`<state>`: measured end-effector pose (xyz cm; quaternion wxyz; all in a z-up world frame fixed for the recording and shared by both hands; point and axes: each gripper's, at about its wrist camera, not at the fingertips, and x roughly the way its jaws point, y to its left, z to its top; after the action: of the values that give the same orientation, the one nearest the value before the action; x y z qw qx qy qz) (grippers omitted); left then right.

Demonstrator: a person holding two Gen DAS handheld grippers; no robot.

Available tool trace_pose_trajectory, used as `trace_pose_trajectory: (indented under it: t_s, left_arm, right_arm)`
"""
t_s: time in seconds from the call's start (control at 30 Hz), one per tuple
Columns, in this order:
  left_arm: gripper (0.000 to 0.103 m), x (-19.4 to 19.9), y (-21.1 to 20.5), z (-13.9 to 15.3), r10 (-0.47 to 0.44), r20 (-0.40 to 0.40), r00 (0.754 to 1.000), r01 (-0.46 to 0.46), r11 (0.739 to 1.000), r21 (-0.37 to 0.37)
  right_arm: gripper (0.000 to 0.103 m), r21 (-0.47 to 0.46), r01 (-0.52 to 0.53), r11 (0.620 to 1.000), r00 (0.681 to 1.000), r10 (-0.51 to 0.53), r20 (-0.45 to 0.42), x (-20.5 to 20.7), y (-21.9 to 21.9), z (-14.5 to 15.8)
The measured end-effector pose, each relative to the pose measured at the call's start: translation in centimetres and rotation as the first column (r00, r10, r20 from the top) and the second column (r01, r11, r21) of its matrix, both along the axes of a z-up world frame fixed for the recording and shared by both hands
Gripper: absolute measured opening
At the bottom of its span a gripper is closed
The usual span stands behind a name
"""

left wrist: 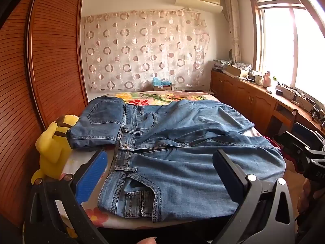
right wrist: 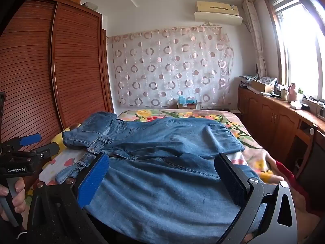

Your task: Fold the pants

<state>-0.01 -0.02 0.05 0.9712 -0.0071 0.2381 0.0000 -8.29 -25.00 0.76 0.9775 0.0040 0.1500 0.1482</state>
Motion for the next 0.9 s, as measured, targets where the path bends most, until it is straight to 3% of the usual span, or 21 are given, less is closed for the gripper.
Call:
trace_pose_trajectory:
  t_s: [0.9]
  left_arm:
    - [0.103,0.13,-0.19,0.48,0.005,0.005,1.000,-0.005,1.000,-0.001]
  right_arm:
    - [0.103,0.003,-0.004,1.000,1.000,0.004,0.003,-0.08,-0.30,-0.11]
